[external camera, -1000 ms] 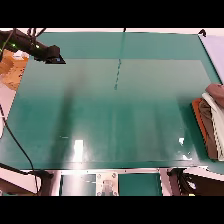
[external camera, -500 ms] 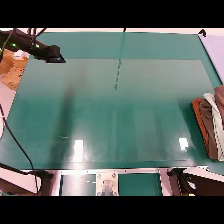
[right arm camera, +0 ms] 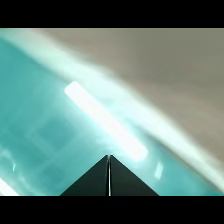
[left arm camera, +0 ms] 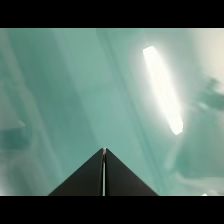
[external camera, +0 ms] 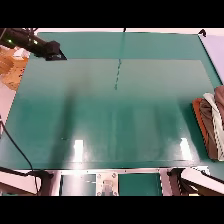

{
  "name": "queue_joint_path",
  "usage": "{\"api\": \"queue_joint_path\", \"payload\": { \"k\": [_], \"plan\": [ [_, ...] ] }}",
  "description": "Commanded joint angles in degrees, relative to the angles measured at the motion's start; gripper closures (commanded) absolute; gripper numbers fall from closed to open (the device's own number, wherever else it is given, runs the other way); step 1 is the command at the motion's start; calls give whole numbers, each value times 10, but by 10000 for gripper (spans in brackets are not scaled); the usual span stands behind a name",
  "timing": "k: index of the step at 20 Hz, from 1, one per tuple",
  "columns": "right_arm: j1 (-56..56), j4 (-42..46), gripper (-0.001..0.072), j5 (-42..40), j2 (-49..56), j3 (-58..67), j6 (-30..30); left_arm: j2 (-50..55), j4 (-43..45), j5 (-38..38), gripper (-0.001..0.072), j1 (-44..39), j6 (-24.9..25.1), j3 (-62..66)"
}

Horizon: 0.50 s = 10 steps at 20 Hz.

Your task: Fold the shirts.

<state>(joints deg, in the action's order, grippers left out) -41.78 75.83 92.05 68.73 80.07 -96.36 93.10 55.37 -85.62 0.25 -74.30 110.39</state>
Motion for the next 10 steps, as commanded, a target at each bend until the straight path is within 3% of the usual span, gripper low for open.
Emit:
{"api": "queue_joint_path", "payload": {
  "k": [1,6,10],
  "plan": [
    [184,-32,691,-76,-79,-89,5,-50,-5,-20,689,-33,-9,-96],
    [429,-34,690,-197,-167,-272,-57,-171,-3,28,689,-95,-17,-325],
    [509,-35,690,-247,-167,-293,-56,-208,1,53,688,-98,-17,-393]
  ]
}}
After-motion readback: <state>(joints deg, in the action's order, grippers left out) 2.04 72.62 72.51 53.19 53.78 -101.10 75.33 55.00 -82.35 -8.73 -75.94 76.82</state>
